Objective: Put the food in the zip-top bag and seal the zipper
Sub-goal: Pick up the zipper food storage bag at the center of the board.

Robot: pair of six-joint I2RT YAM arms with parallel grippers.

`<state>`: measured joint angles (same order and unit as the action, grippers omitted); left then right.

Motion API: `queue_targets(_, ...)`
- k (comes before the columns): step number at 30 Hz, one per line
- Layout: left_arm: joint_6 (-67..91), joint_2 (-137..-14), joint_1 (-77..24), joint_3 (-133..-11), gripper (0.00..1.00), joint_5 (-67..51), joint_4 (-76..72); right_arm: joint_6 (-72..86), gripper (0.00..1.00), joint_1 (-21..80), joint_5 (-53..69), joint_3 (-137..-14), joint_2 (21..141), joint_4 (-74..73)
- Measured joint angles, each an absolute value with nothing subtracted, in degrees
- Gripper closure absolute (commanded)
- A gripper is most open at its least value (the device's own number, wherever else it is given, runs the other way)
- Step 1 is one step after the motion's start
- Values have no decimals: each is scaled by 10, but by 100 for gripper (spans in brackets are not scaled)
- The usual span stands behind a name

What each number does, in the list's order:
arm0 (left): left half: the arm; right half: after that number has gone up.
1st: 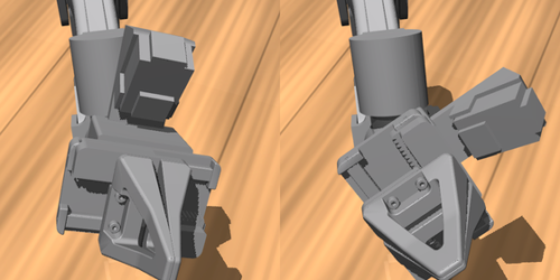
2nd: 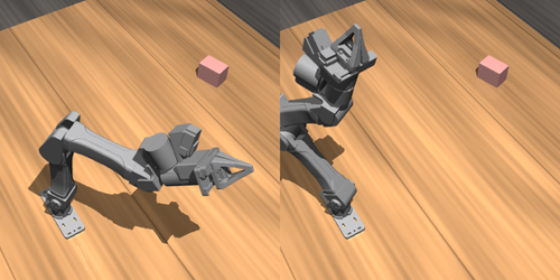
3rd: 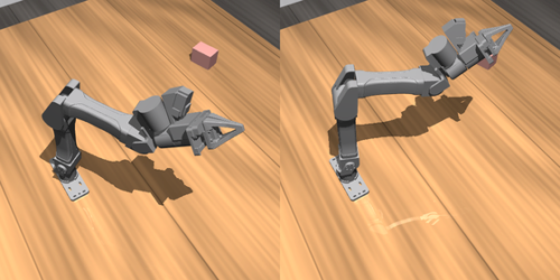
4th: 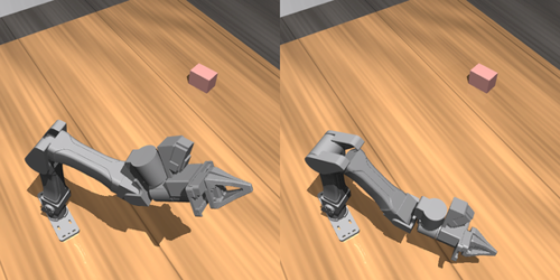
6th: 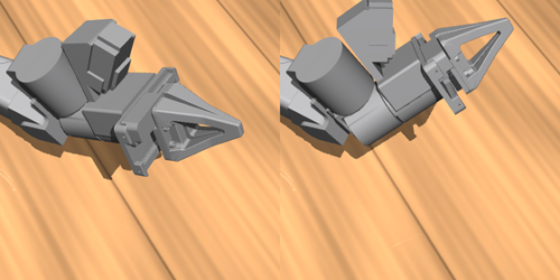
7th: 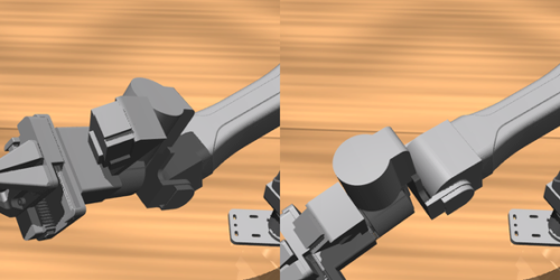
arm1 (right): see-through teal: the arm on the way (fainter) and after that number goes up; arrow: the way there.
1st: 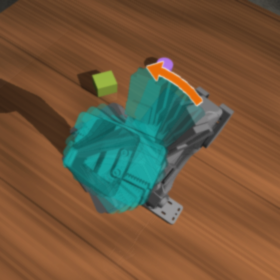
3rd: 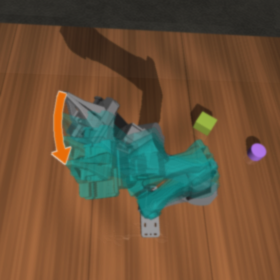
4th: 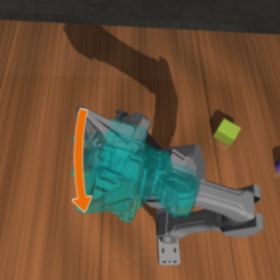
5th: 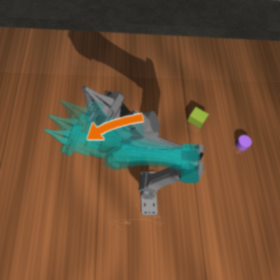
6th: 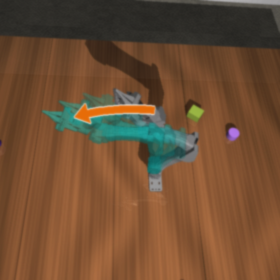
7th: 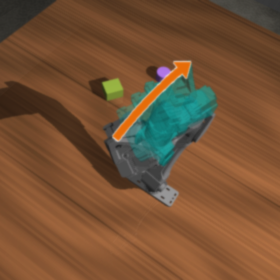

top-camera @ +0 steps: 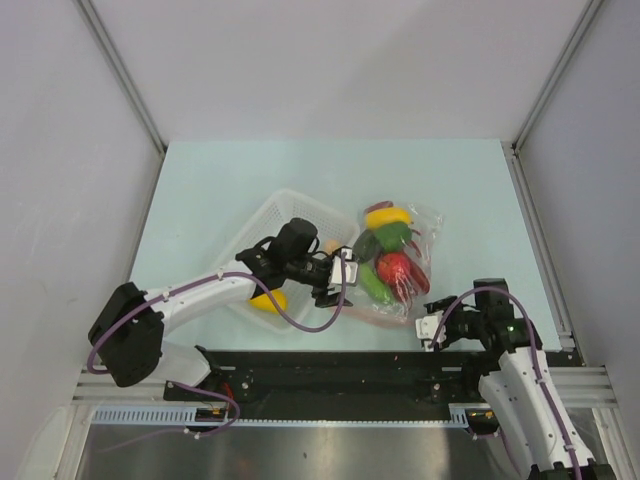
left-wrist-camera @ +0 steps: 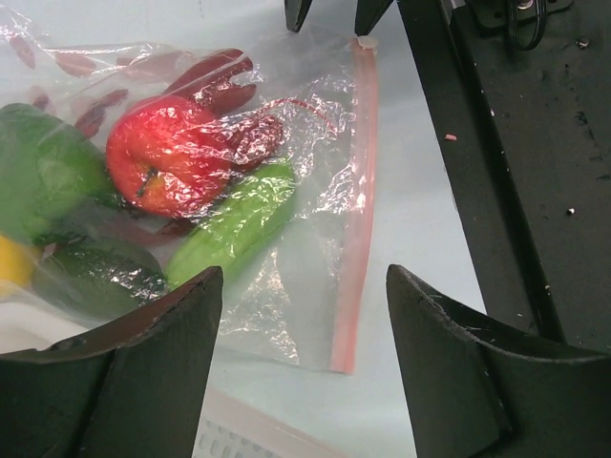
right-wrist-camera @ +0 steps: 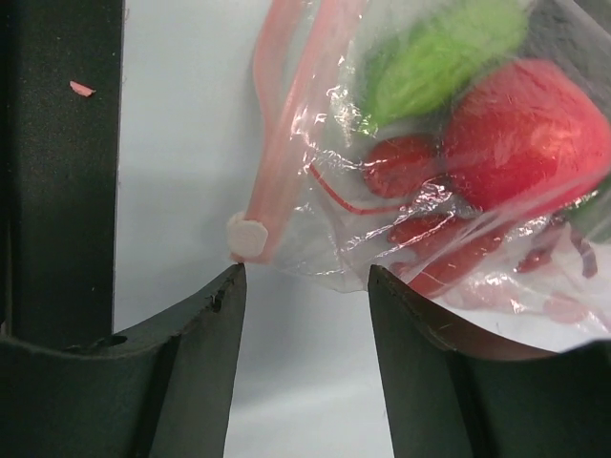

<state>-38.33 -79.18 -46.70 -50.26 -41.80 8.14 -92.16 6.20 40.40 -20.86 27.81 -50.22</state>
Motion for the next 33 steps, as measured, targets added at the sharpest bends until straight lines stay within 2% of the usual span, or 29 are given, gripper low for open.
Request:
queue_targets(4, -387, -792, -467, -499, 25, -418, 80, -967, 39, 62, 416, -208, 303, -494)
queue_targets(8, -391, -792, -467, -495, 25, -420, 80, -1037, 27, 46, 418, -188, 273, -508)
queue_targets(16, -391, -792, -467, -494, 25, -422, 78, -1100, 29, -3, 462, -139, 235, -502)
queue_targets(19, -391, -792, -467, -487, 25, -422, 77, -1092, 36, -8, 482, -124, 227, -460)
queue_targets(22, -390, -792, -467, -481, 26, -422, 77, -1082, 69, -9, 505, -118, 226, -412)
queue_targets(23, -390, -792, -467, -480, 27, -422, 77, -1081, 84, -8, 512, -117, 227, -404)
queue_targets(26, -384, -790, -467, -480, 28, -421, 76, -1071, 100, -8, 536, -118, 229, -392)
queue_targets(33, -334, -750, -468, -480, 30, -407, 52, -990, 100, -7, 565, -188, 221, -415)
